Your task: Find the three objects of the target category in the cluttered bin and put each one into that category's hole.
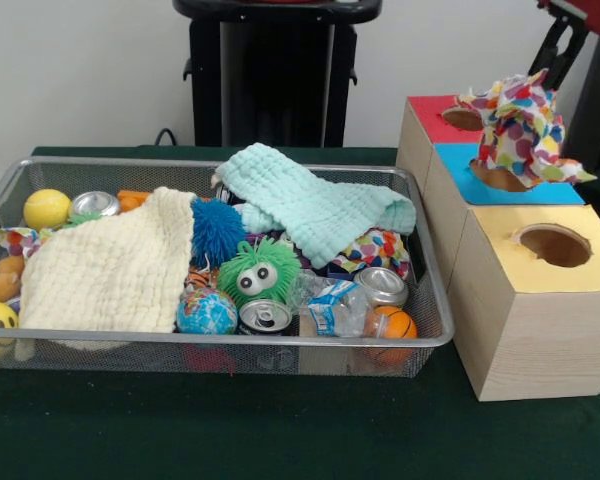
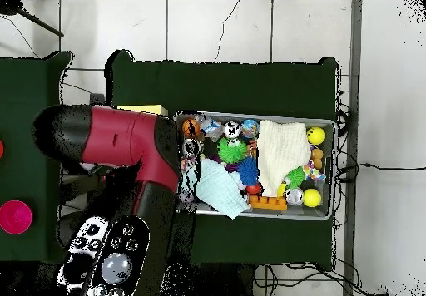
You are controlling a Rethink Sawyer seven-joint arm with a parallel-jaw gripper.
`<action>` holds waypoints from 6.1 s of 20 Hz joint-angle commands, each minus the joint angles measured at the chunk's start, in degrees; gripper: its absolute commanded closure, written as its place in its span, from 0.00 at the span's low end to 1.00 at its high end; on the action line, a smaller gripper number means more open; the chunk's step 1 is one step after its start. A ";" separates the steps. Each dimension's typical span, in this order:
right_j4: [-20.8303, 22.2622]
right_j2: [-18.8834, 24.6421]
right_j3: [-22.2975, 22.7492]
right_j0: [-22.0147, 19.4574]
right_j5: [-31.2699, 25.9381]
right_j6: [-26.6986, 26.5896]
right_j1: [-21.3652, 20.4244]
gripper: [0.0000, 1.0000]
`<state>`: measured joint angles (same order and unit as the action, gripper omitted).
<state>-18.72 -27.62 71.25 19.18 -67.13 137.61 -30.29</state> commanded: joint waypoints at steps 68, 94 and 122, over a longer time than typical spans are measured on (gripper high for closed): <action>-4.09 5.12 -8.72 -3.57 1.60 11.71 12.35 1.00; 1.11 11.18 -2.90 -9.24 12.40 5.90 11.98 1.00; -2.55 9.74 0.42 -3.83 8.80 14.50 7.64 1.00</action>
<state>-19.85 -24.09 61.82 16.69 -60.19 145.91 -21.09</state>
